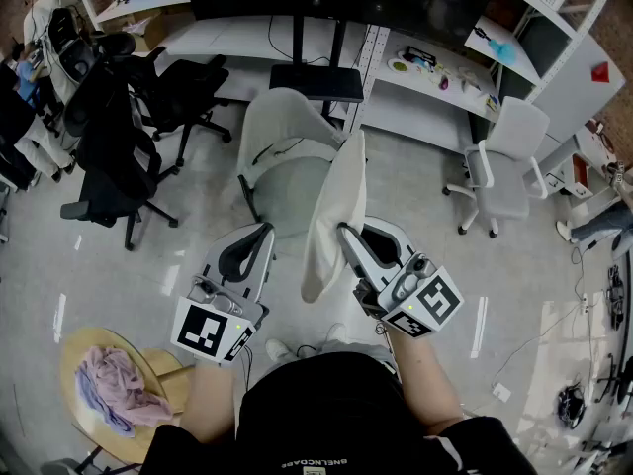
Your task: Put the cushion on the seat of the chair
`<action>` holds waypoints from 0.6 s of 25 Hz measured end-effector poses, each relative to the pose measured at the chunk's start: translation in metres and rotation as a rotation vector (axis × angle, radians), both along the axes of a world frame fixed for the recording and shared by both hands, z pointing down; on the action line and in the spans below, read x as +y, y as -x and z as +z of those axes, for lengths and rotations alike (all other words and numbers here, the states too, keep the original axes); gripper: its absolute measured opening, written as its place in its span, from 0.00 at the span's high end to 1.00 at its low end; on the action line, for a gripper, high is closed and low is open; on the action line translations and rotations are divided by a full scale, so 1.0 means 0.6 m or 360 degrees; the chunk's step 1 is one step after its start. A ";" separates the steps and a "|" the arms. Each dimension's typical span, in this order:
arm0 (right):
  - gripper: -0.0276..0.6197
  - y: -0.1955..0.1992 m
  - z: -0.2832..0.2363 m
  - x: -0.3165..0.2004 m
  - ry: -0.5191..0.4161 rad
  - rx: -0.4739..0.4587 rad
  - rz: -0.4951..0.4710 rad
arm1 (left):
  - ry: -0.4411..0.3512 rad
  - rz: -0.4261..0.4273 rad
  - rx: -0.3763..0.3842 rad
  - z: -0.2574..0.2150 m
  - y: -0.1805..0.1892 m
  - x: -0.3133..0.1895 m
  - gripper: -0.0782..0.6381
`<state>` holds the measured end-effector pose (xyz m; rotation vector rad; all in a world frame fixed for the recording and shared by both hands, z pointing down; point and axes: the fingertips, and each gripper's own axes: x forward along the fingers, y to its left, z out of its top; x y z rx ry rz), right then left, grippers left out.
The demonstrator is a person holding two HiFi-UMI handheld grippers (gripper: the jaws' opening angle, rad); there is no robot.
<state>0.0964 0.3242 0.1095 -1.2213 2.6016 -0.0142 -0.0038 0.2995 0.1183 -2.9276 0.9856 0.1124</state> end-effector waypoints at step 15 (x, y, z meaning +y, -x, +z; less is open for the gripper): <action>0.89 -0.062 0.015 0.017 0.0017 0.0013 -0.0053 | 0.0020 -0.0029 0.0003 0.017 -0.063 0.013 0.88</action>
